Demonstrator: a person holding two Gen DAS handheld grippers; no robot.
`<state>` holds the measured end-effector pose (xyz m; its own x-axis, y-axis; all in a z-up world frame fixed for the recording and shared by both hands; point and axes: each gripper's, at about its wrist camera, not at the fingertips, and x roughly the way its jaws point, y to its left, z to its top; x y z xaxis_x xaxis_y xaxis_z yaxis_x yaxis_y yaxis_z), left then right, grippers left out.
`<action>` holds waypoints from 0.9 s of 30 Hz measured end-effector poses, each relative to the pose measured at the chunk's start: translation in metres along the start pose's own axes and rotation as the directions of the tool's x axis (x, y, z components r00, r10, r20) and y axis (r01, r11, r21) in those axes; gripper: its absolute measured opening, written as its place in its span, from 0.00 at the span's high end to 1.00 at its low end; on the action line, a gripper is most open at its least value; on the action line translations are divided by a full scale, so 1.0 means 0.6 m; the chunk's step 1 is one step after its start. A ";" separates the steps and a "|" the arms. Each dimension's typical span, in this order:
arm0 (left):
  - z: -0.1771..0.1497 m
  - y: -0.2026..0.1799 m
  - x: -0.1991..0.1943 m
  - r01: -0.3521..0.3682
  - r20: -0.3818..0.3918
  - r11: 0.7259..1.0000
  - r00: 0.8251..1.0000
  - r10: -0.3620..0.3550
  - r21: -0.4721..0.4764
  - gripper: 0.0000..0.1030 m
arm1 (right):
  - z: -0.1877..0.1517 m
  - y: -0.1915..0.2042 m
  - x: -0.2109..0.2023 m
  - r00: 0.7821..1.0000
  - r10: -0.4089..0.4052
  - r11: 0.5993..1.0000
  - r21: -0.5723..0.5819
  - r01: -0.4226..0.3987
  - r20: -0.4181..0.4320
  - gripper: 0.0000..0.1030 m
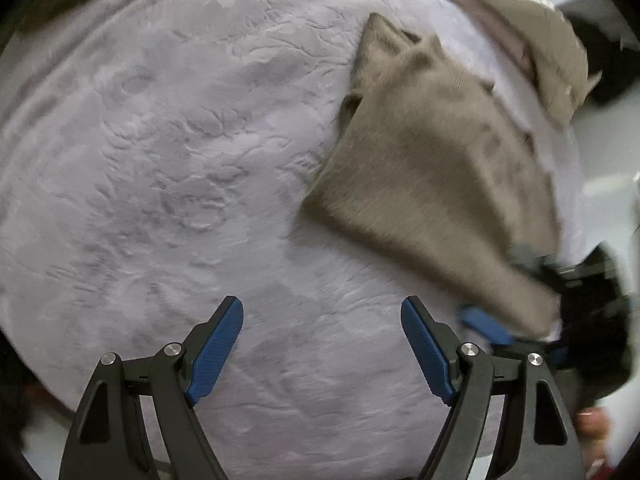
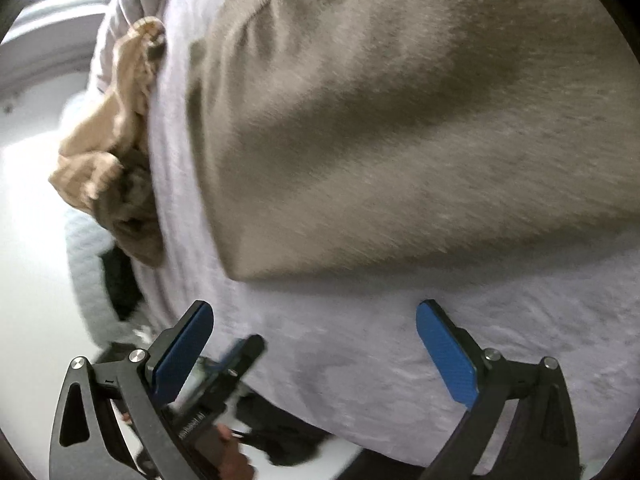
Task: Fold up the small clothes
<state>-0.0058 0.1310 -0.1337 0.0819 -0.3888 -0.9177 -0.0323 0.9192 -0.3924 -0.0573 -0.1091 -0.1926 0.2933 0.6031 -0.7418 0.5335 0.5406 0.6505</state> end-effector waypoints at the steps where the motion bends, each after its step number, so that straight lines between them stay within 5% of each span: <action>1: 0.004 0.002 0.001 0.032 0.004 0.999 0.999 -0.032 -0.018 0.21 | 0.004 -0.002 0.003 0.999 0.032 0.999 0.013 -0.032 0.010 0.09; 5: 0.021 0.002 0.005 0.152 0.014 0.987 0.988 -0.152 -0.059 0.21 | 0.017 -0.024 0.025 0.992 0.126 0.988 0.088 -0.128 0.028 0.30; 8: 0.028 -0.002 0.029 0.293 -0.014 0.947 0.955 -0.297 -0.131 0.21 | 0.022 -0.053 0.042 0.971 0.230 0.953 0.189 -0.237 0.060 0.40; 12: 0.034 -0.026 0.057 0.377 -0.035 0.907 0.920 -0.390 -0.187 0.21 | 0.026 -0.075 0.050 0.948 0.299 0.907 0.275 -0.319 0.112 0.87; 18: 0.060 -0.058 0.076 0.495 0.048 0.835 0.865 -0.499 -0.241 0.21 | 0.045 -0.018 0.015 0.939 0.330 0.930 0.134 -0.341 0.098 0.89; 21: 0.085 -0.068 0.086 0.480 0.090 0.840 0.876 -0.474 -0.254 0.21 | 0.050 0.007 0.001 0.945 0.315 0.945 0.069 -0.321 0.087 0.89; 25: 0.111 -0.076 0.076 0.351 0.162 0.911 0.933 -0.322 -0.214 0.24 | 0.050 0.006 0.008 0.956 0.289 0.955 0.051 -0.292 0.058 0.89; 27: 0.121 -0.082 0.072 0.282 0.192 0.942 0.950 -0.247 -0.184 0.58 | 0.050 0.001 0.015 0.958 0.284 0.956 0.058 -0.286 0.047 0.89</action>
<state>0.0716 0.0732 -0.1495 0.2773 -0.5844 -0.7626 -0.1903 0.7446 -0.6399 -0.0306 -0.1207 -0.2035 0.4698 0.7034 -0.5334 0.4724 0.3102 0.8250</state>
